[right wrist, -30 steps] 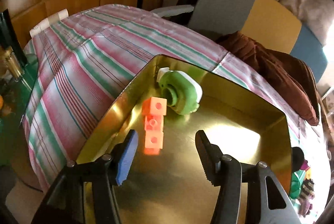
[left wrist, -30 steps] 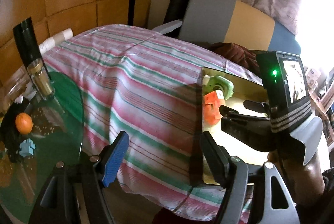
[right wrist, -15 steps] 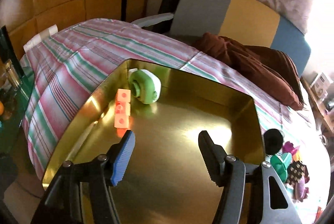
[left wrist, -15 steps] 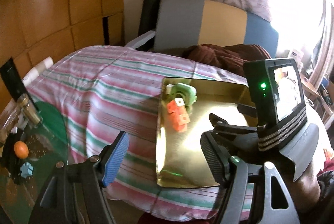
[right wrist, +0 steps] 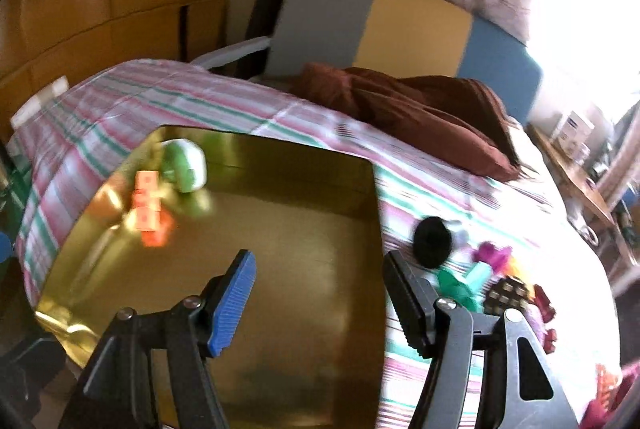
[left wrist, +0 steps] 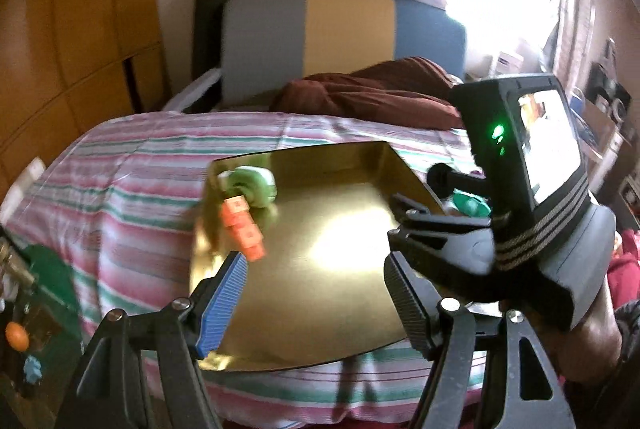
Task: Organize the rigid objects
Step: 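Carry the orange cubes into the gold tray and open the right tool, then grasp the black-and-silver cup with the left tool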
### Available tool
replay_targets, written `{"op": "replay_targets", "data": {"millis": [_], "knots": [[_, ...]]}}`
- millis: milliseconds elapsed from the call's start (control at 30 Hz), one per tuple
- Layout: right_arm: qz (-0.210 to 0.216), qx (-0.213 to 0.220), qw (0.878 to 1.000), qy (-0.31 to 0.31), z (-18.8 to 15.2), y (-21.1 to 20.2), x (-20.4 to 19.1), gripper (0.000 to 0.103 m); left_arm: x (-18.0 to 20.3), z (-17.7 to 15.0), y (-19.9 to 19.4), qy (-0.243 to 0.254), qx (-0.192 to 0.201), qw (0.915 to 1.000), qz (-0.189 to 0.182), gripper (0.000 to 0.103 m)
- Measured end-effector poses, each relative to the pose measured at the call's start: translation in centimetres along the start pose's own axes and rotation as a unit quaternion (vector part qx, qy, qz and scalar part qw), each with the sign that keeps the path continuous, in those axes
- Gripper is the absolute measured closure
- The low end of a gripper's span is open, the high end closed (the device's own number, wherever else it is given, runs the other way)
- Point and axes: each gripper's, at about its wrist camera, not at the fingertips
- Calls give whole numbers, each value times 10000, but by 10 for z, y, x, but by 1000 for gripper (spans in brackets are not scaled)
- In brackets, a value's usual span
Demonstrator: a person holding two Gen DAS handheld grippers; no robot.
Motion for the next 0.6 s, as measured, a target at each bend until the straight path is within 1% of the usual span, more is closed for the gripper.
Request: {"op": "replay_targets", "data": {"millis": [167,267,333,500,600], "knots": [[-337,-2,9987,385,-9,-6,52,36,32,6,7,367,-10,9990,-266,31],[-578,-36,9963,640,-17,-8,89,32,49,11,11,521,-2,9976,-455,31],[-709,-75,9944,779,-22,-9,110,31,60,14,13,621,-12,9964,-576,31],[-1072,-204,9860,1264,-41,-10,169,29,86,19,19,863,-57,9934,-757,31],[-1238,-271,9808,1483,-51,-10,198,29,100,20,22,1020,-81,9910,-862,31]]}}
Point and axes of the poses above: each gripper's, at about its wrist camera, not at the fingertips, and y roughly the way its jaws point, x to its right, z to its top
